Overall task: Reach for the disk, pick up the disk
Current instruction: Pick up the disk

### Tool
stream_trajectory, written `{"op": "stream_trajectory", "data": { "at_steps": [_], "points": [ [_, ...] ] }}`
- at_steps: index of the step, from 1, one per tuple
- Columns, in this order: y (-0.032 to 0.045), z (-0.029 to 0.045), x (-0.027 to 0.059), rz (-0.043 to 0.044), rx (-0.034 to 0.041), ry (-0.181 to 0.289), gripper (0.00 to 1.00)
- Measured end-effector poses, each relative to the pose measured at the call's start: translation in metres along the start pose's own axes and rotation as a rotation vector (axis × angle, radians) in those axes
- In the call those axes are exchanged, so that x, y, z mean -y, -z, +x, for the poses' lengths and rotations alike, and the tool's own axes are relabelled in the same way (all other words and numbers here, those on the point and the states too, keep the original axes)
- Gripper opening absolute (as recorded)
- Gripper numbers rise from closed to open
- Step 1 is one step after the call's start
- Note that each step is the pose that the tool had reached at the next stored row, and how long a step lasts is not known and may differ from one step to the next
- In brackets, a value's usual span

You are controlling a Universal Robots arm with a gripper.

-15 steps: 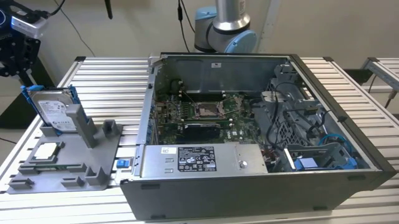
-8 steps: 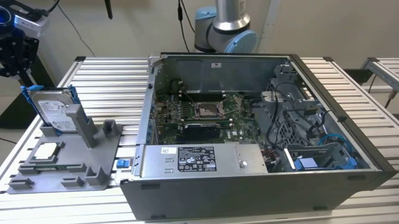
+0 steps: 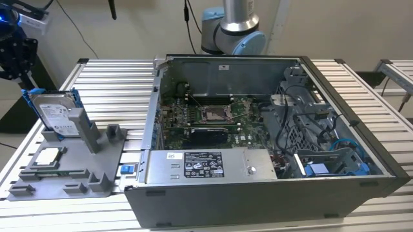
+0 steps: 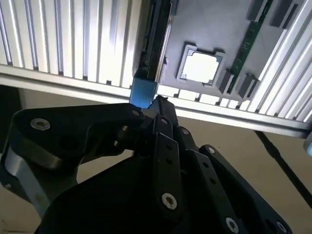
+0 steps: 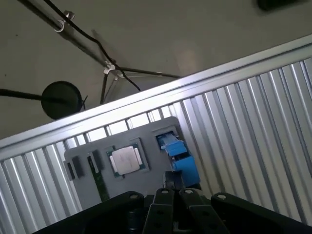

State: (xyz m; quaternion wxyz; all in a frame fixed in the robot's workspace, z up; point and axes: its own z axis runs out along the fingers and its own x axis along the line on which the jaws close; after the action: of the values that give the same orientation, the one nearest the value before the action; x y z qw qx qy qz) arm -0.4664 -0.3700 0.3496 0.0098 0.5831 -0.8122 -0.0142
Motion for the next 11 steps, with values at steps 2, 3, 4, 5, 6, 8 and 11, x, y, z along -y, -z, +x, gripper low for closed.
{"op": "stream_trajectory", "data": {
  "at_steps": [2,3,4,5,6,8,11],
  "points": [
    [0.0000,0.0000,0.0000,0.0011,-0.0005,0.033,0.00],
    [-0.0001,0.0000,0.0000,0.0011,-0.0011,0.050,0.00],
    [-0.0001,0.0000,0.0000,0.0011,-0.0017,0.067,0.00],
    [-0.0003,0.0000,0.0001,0.0011,-0.0021,0.079,0.00],
    [-0.0004,-0.0002,0.0004,0.0010,-0.0025,0.087,0.00],
    [-0.0009,-0.0009,0.0013,0.0010,-0.0028,0.098,0.00],
    [-0.0015,-0.0038,0.0020,0.0011,-0.0031,0.105,0.00]
  ]
}}
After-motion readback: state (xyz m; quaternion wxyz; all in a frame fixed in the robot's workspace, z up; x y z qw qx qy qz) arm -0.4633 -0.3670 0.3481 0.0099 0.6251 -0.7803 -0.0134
